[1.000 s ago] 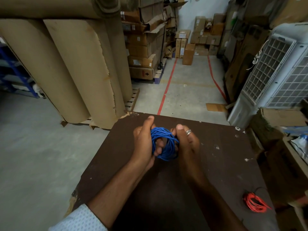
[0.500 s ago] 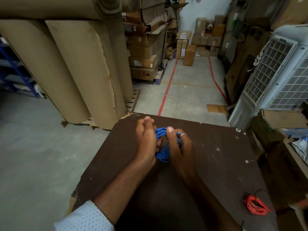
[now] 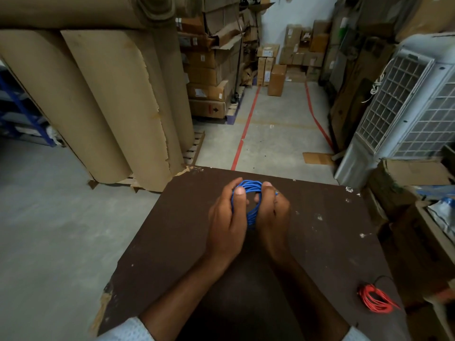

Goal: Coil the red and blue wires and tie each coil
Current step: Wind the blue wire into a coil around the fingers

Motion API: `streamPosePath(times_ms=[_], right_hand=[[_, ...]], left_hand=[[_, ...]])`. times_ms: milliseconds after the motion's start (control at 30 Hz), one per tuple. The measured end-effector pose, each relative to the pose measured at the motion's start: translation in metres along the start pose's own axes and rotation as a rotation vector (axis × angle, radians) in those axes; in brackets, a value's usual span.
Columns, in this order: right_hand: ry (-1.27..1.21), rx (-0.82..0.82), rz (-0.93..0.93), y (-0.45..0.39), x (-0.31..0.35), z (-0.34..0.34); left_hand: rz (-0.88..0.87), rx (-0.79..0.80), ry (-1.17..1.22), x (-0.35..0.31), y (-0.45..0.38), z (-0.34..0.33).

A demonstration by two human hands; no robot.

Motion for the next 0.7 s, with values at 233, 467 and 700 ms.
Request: streamPosePath(times_ms=[233, 467, 700], right_hand=[[-0.013, 0.022, 0.078, 0.018, -0.019, -0.007], [-0.008, -0.005, 0.077, 0.010, 0.000, 0.008], [0.113, 0.004, 0.191, 0.004, 0.002, 0.018]], left_hand=[[-0.177, -0.155, -0.122, -0.002, -0.006, -0.001], [-0.201, -0.165, -0.166, 0.003, -0.023, 0.002], [0.033, -0.095, 0.106, 0.018, -0.018, -0.012]])
Point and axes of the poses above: each hand's wrist, its own y-axis away from the middle knuckle, its own z-axis out of the back of the hand, x = y × z, the point moved 4 cm from there along -y, towards the middle knuckle, and after that the axes turned 5 degrees about -z, right-handed, at the moved point
